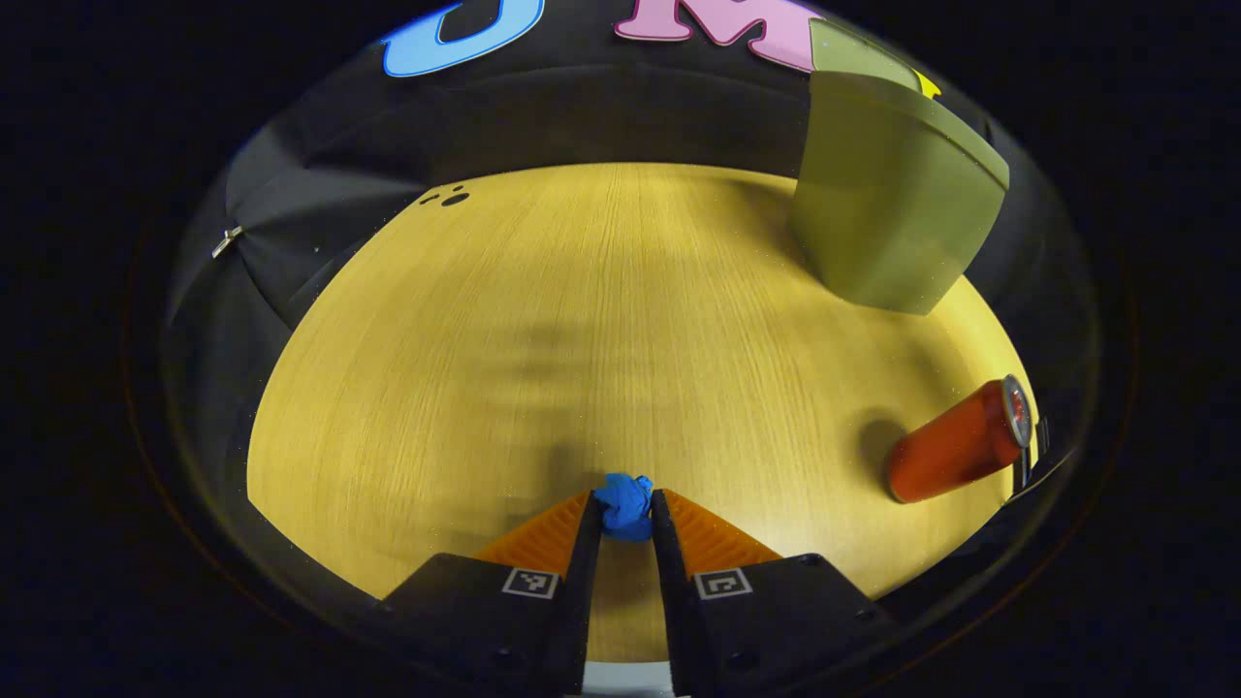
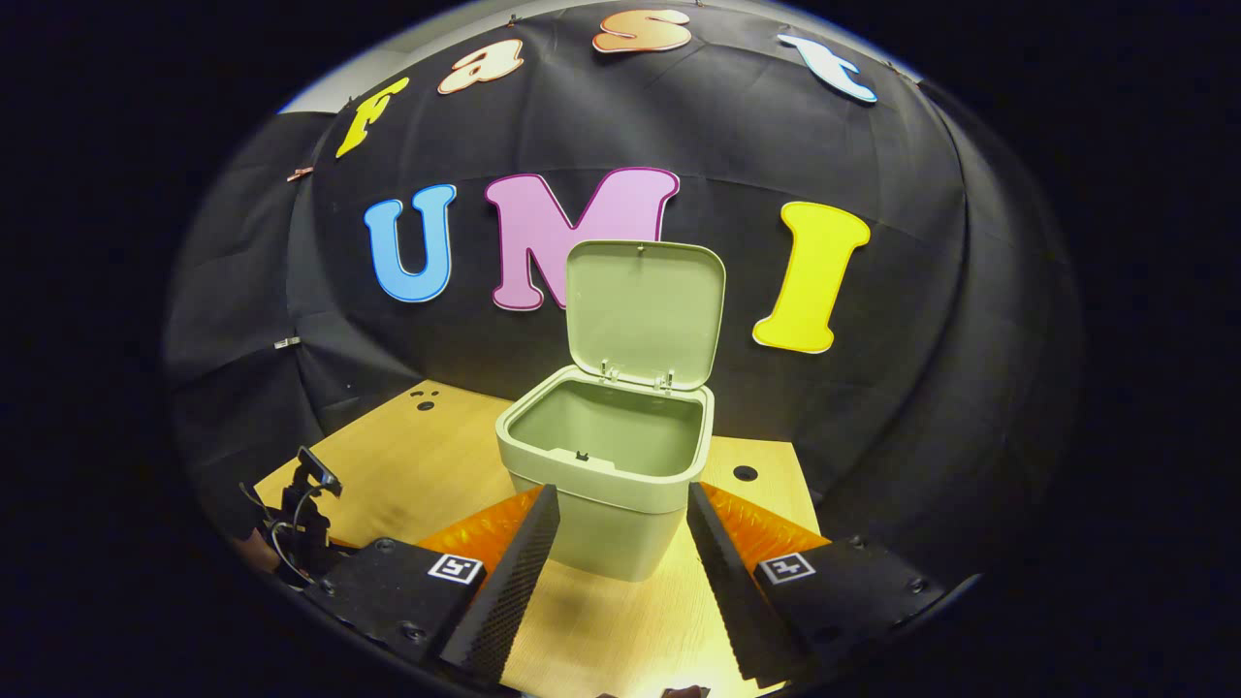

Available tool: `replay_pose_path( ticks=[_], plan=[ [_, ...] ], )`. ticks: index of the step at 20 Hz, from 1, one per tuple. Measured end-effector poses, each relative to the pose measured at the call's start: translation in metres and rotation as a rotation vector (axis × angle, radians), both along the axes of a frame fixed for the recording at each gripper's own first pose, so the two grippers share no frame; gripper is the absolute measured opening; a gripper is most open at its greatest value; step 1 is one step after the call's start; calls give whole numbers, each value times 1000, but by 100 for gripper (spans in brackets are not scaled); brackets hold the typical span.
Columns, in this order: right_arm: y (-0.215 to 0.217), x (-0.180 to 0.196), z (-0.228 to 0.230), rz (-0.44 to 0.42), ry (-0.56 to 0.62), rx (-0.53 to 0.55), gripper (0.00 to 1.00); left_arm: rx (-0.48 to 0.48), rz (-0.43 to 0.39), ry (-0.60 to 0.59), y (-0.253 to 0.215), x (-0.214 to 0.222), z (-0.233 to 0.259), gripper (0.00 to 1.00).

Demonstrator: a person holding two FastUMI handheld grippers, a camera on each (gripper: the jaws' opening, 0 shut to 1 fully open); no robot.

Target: Press the lid of the desktop garbage bin to open it, pick up the crumpled paper on the desktop and throw it into the bin, then pick up the pop can on the desktop and drop it into the bin, and finally close the garbage bin lid.

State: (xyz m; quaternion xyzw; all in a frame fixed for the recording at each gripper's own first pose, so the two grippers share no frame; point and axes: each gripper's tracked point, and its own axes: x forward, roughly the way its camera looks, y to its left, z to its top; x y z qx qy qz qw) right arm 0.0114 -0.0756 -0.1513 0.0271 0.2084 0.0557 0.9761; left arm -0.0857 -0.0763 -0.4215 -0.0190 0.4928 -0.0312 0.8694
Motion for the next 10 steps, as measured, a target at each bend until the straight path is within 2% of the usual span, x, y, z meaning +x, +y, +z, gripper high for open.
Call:
replay_pose_path(
  ticks=[1,4,5,6,7,8,10],
  plan=[
    [1,1,0,2,1,1,88,-15,0,-20,-3,5,10,41],
    [4,4,0,14,-6,-1,88,-55,17,-88,-11,20,46,32],
    [5,5,0,18,-8,-1,88,-67,21,-113,-15,28,59,36],
    [5,6,-1,20,-9,-1,88,-77,23,-143,-18,35,73,32],
    [6,7,-1,22,-9,1,88,-84,23,-176,-21,43,91,36],
    [6,7,-1,23,-10,4,88,-92,20,-209,-24,51,106,32],
    [7,10,-1,24,-14,10,88,-103,7,-278,-28,71,140,32]
  ],
)
